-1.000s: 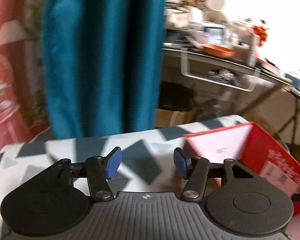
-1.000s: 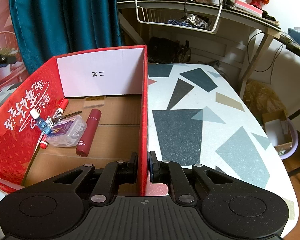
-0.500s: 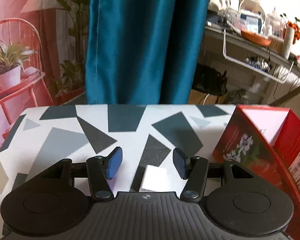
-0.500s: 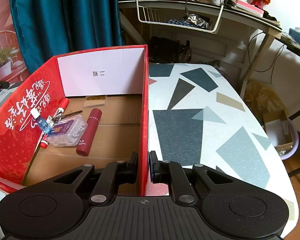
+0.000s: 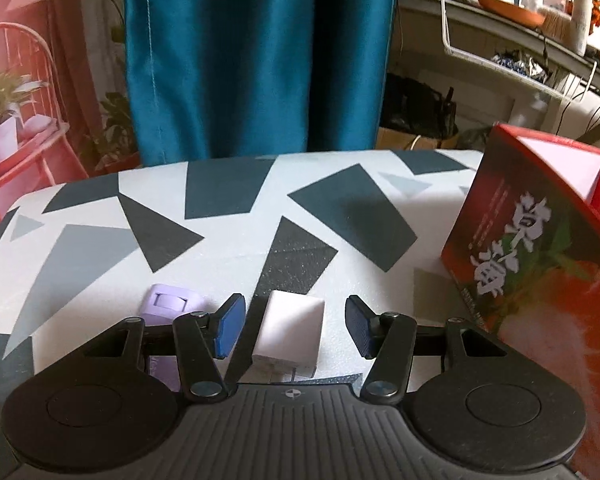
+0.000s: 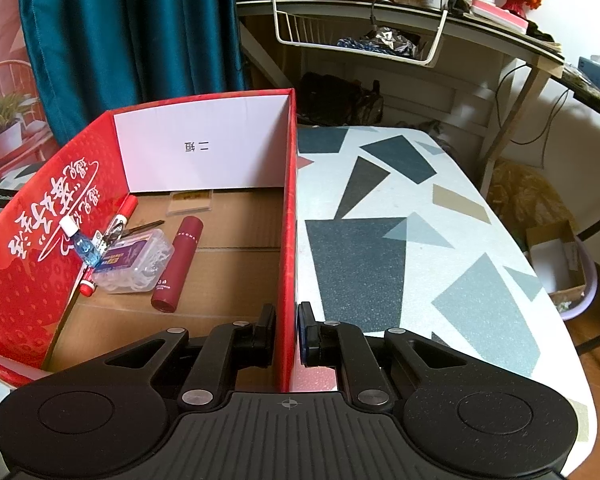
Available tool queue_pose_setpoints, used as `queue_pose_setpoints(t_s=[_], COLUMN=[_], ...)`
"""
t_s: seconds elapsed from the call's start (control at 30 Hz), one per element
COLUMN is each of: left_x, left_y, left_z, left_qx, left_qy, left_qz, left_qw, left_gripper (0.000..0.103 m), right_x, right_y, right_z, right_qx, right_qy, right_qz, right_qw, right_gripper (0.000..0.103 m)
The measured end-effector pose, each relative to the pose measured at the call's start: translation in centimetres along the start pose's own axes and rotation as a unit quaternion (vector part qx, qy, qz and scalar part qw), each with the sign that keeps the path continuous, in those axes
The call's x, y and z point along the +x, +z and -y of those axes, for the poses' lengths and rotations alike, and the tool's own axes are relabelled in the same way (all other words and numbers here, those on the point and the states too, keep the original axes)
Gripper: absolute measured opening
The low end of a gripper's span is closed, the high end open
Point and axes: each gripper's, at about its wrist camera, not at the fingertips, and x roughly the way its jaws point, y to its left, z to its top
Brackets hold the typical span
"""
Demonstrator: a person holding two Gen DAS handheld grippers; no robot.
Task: Organize rigid objects
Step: 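Move the left tool to the white charger plug, then close the left tool on the white charger plug and lift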
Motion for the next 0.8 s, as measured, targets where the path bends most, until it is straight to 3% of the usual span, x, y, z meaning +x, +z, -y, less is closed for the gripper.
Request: queue_pose_setpoints(t_s=[0.13, 0.23, 0.3, 0.8], left_x=[0.7, 1.3, 1.4, -1.4], left_y=[-0.3, -0.6, -0.8, -4.6], left_z=[0.1, 0.2, 0.4, 3.2], left_qx=[0.0, 0.003, 0.009, 0.042], left_qy=[0.002, 0.004, 0.003, -0.002], left_qz=[-0.008, -0.011, -0.009, 0.009], left_qw=[1.0, 0.9999, 0.9999, 0.9991], left_gripper=[0.056, 0.049, 0.037, 0.037], right_x=[0.0, 0.0, -0.1, 0.0], right_y=[0.0, 0.0, -0.1, -0.1], right_z=[0.0, 0.0, 0.1, 0.1], right_qx=[0.0, -0.001, -0.001, 0.001], right_qy=[0.001, 0.001, 0.001, 0.002], right_qz=[0.001, 0.001, 0.001, 0.001], right_qw=[1.0, 1.0, 1.0, 1.0], right_gripper=[0.011, 0.011, 0.011, 0.011])
